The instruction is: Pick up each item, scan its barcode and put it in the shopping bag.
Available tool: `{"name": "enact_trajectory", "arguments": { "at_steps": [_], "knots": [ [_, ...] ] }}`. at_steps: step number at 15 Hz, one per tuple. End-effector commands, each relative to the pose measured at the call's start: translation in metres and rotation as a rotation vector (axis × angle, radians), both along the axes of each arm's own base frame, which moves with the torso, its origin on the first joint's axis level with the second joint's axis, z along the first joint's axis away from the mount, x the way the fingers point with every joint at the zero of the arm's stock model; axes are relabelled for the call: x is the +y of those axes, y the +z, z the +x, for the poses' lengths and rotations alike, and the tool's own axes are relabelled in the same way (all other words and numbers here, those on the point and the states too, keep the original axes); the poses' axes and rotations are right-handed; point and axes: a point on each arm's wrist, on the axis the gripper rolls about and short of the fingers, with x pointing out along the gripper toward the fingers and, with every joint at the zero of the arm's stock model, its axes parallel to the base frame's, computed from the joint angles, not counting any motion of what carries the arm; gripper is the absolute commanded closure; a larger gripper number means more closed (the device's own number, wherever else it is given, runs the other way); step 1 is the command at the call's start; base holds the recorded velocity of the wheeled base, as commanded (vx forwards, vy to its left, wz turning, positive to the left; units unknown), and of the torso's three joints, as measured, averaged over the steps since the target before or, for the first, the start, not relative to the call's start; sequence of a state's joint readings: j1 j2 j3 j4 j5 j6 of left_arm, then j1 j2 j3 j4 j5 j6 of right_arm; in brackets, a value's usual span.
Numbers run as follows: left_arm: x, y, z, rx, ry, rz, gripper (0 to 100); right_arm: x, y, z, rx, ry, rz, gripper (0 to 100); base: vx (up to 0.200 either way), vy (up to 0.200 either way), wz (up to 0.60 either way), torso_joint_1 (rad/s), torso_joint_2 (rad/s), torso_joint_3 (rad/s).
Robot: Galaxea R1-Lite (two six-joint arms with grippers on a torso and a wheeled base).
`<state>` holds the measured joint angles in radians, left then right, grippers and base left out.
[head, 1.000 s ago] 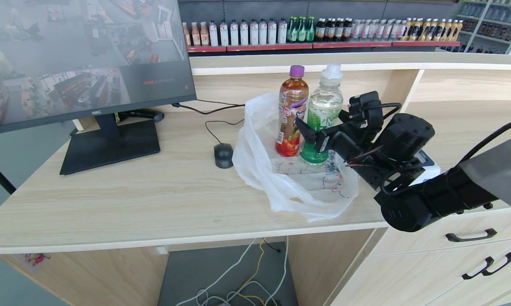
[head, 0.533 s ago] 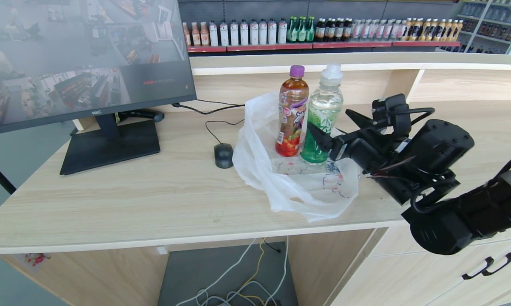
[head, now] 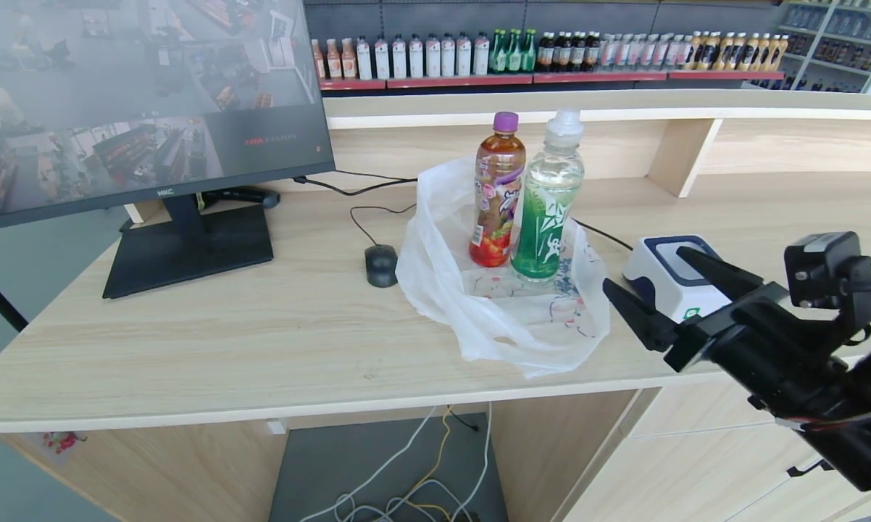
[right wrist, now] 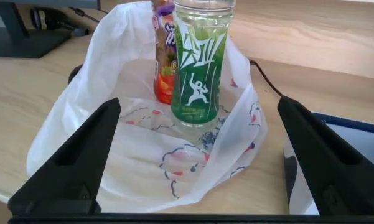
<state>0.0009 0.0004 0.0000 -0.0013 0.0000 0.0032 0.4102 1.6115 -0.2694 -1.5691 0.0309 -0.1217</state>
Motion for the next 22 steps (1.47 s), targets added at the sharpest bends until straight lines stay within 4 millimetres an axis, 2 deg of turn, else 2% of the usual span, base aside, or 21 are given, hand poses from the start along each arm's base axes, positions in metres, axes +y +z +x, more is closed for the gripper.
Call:
{"name": "enact_trajectory", "arguments": {
  "at_steps": [1, 5, 8, 10, 11, 13, 16, 18, 19, 22],
  "knots": [
    [0.0, 0.0, 0.0, -0.001, 0.002, 0.0, 0, -0.017, 0.002, -0.039, -0.011, 0.001, 0.012, 0, 0.0, 0.0, 0.0, 0.0, 0.0, 0.0],
    [0.0, 0.0, 0.0, -0.001, 0.002, 0.0, 0, -0.035, -0.003, -0.078, -0.014, -0.01, 0.049, 0, 0.0, 0.0, 0.0, 0.0, 0.0, 0.0],
    [0.0, 0.0, 0.0, -0.001, 0.002, 0.0, 0, -0.049, 0.014, -0.1, -0.091, -0.099, 0.206, 0, 0.0, 0.0, 0.0, 0.0, 0.0, 0.0],
    [0.0, 0.0, 0.0, -0.001, 0.002, 0.0, 0, -0.056, 0.009, -0.117, -0.027, -0.112, 0.193, 0, 0.0, 0.0, 0.0, 0.0, 0.0, 0.0],
    [0.0, 0.0, 0.0, -0.001, 0.002, 0.0, 0, -0.061, 0.001, -0.128, 0.038, -0.123, 0.167, 0, 0.0, 0.0, 0.0, 0.0, 0.0, 0.0],
    [0.0, 0.0, 0.0, -0.001, 0.001, 0.0, 0, -0.079, -0.034, -0.174, 0.202, -0.113, 0.068, 0, 0.0, 0.0, 0.0, 0.0, 0.0, 0.0],
    [0.0, 0.0, 0.0, -0.001, 0.001, 0.0, 0, -0.097, -0.074, -0.216, 0.233, -0.08, -0.015, 0, 0.0, 0.0, 0.0, 0.0, 0.0, 0.0],
    [0.0, 0.0, 0.0, -0.001, 0.001, 0.001, 0, -0.102, -0.088, -0.226, 0.233, -0.053, -0.061, 0, 0.0, 0.0, 0.0, 0.0, 0.0, 0.0],
    [0.0, 0.0, 0.0, -0.001, 0.001, 0.001, 0, -0.101, -0.09, -0.228, 0.228, 0.008, -0.073, 0, 0.0, 0.0, 0.0, 0.0, 0.0, 0.0],
    [0.0, 0.0, 0.0, -0.001, 0.001, 0.003, 0, -0.098, -0.092, -0.223, 0.292, -0.004, -0.03, 0, 0.0, 0.0, 0.0, 0.0, 0.0, 0.0]
  ]
}}
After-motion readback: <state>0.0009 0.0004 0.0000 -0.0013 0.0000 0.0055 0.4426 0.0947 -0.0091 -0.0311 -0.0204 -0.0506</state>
